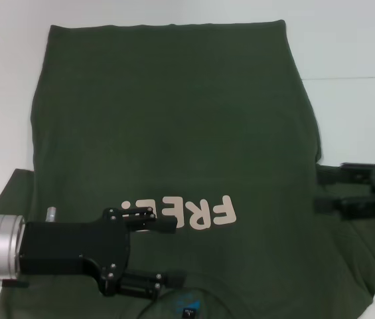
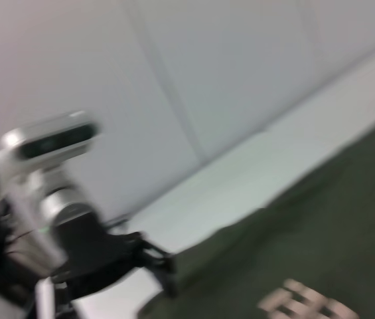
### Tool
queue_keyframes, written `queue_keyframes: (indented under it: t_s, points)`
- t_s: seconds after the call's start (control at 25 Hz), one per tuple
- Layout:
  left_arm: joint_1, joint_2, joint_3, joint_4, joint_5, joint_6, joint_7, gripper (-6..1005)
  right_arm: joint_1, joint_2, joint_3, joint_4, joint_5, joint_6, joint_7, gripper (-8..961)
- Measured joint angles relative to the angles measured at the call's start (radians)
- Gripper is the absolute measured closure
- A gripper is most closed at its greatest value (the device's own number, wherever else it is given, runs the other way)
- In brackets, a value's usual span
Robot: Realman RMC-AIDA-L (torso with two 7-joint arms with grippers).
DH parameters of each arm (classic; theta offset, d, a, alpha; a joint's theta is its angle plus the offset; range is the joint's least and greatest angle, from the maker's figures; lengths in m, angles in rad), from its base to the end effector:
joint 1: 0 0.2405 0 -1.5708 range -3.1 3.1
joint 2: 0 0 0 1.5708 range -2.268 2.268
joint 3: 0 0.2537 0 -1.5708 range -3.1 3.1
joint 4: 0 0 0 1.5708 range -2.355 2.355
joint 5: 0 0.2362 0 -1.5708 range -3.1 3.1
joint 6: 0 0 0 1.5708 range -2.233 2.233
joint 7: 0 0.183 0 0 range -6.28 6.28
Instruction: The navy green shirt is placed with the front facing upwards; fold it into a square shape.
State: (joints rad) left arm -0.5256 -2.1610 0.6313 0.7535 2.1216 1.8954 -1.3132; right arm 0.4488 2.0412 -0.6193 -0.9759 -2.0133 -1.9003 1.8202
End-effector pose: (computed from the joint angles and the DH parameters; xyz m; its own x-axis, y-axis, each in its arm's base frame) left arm -0.2235 0.3054 -0.0427 0.8105 0.2560 0.5268 0.2418 -0.9654 0.0972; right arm 0.2488 0.3289 0.0480 0.6885 -0.5371 -0.4872 -0.5906 -0.8052 0.0531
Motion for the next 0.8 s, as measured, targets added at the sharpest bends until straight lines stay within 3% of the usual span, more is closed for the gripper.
queue_keyframes:
  t_s: [0.2, 0.4, 0.8]
  points:
    - [-0.011, -0.001, -0.001, -0.006, -0.002, -0.009, 0.003, 125, -0.004, -0.019, 0.085, -0.138, -0.15, 0.016, 0.151, 59]
    - [-0.021, -0.002, -0.001, -0.007, -0.003, -0.012, 0.003, 125, 0.009, -0.021, 0.094, -0.269, -0.373, 0.022, 0.314, 58]
    - [-0.037, -0.002, -0.001, -0.032, -0.003, -0.028, 0.003, 125, 0.093, -0.036, 0.09, -0.301, -0.779, -0.039, 0.503, 59]
